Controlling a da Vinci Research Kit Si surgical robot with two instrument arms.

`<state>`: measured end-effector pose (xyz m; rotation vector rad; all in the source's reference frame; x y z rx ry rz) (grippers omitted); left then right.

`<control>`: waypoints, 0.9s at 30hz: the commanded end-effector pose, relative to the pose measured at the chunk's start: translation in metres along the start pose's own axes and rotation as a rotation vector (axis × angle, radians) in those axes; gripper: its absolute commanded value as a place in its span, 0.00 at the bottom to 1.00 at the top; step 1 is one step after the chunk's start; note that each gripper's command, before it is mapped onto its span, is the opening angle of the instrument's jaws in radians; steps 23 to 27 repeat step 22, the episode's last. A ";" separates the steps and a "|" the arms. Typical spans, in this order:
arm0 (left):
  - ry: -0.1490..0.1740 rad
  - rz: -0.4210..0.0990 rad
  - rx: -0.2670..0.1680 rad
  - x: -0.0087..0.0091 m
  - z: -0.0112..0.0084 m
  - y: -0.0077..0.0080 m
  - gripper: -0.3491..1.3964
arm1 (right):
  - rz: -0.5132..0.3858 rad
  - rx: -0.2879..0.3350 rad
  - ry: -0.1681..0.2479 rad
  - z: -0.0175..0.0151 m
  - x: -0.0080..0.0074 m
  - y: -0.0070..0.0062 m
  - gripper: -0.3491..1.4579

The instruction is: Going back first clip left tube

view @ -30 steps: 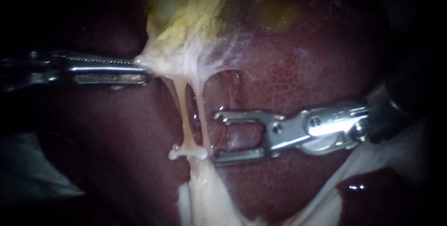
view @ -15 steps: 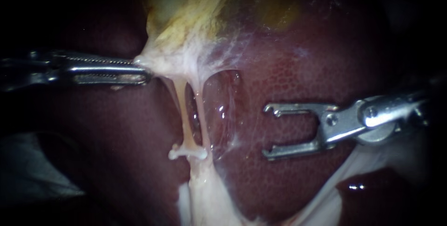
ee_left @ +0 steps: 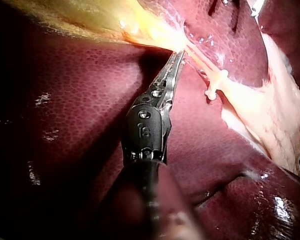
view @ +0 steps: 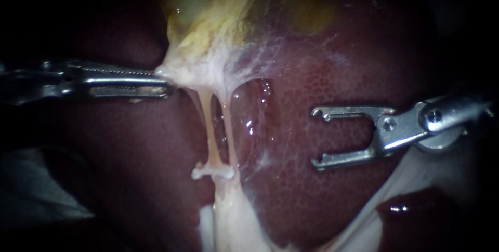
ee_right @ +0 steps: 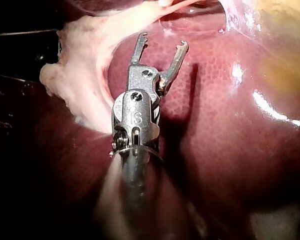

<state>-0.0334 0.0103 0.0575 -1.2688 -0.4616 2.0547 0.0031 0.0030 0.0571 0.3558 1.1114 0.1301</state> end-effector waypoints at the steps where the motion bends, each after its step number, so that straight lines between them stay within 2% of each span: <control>1: 0.000 0.001 -0.001 -0.0002 0.0005 -0.0001 0.00 | 0.002 -0.001 -0.001 0.0001 -0.0001 0.0000 0.47; 3: 0.003 0.004 -0.003 -0.0006 0.0016 -0.0003 0.00 | -0.004 -0.001 -0.001 0.0001 -0.0001 0.0000 0.47; 6: -0.008 0.007 -0.005 -0.0012 0.0032 -0.0009 0.00 | -0.010 -0.001 -0.001 0.0002 -0.0001 0.0000 0.47; 8: -0.008 0.008 -0.008 -0.0013 0.0036 -0.0011 0.00 | -0.010 -0.001 -0.001 0.0001 -0.0001 0.0000 0.47; 27: -0.008 0.008 -0.011 -0.0013 0.0034 -0.0014 0.00 | -0.010 0.005 0.001 0.0002 0.0000 0.0000 0.47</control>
